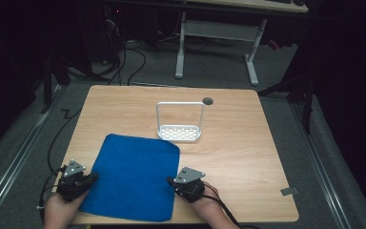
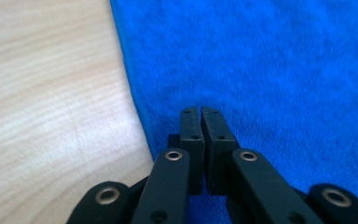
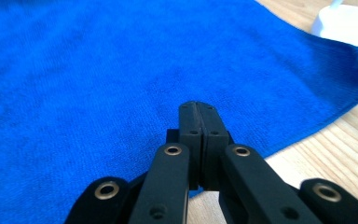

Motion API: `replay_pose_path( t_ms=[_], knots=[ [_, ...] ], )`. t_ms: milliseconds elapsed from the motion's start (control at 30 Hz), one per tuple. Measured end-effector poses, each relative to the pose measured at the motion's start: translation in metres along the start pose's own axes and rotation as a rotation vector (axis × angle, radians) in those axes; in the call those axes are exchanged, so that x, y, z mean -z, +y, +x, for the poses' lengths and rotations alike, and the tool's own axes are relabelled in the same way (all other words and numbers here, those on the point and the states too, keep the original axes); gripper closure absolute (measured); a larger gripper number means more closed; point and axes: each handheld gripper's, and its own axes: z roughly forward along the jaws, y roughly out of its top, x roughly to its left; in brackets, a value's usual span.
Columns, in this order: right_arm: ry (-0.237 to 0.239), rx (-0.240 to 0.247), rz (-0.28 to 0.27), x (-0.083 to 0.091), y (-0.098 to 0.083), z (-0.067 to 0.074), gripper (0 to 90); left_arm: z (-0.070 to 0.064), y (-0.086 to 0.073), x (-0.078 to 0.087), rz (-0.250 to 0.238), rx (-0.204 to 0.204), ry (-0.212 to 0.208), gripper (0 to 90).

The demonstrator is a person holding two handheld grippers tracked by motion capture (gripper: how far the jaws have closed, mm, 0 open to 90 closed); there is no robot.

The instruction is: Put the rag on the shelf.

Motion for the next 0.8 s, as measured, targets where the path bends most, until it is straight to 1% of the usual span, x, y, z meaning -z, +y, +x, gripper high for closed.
replay_pose_path(
  t_ms=[33,67,133,200,233,333,467,500,533,633,800],
  knots=[
    [0.002,0.000,0.024,-0.005,0.000,0.000,90.0,-0.001,0.000,0.000,-0.001,0.001,0.001,88.4],
    [0.002,0.000,0.024,-0.005,0.000,0.000,90.0,-0.001,0.000,0.000,-0.001,0.001,0.001,88.4],
    [-0.010,0.006,0.047,-0.009,-0.002,-0.001,90.0,-0.003,0.000,0.000,0.000,-0.007,0.001,88.4],
    [-0.024,0.000,0.064,-0.012,-0.003,-0.003,90.0,-0.003,-0.001,0.000,0.001,-0.009,-0.001,88.3],
    [-0.027,-0.014,0.080,-0.014,-0.005,-0.006,90.0,-0.003,-0.001,0.000,-0.003,-0.005,-0.003,88.3],
    [-0.020,-0.020,0.077,-0.015,-0.008,-0.008,90.0,-0.002,-0.001,0.000,-0.005,0.002,-0.010,88.1],
    [-0.032,-0.005,0.087,-0.014,-0.008,-0.007,90.0,-0.001,-0.002,0.000,-0.009,0.010,-0.022,88.0],
    [-0.028,-0.005,0.086,-0.013,-0.008,-0.008,90.0,-0.002,-0.003,0.000,-0.011,0.007,-0.029,86.6],
    [-0.028,-0.005,0.086,-0.013,-0.008,-0.008,90.0,-0.002,-0.003,0.000,-0.011,0.007,-0.029,86.1],
    [-0.029,-0.004,0.089,-0.012,-0.009,-0.009,90.0,-0.004,-0.003,0.000,-0.008,-0.011,-0.027,86.2],
    [-0.029,-0.006,0.094,-0.010,-0.010,-0.009,90.0,-0.004,-0.003,0.001,-0.006,-0.008,-0.045,86.2]
  ],
)
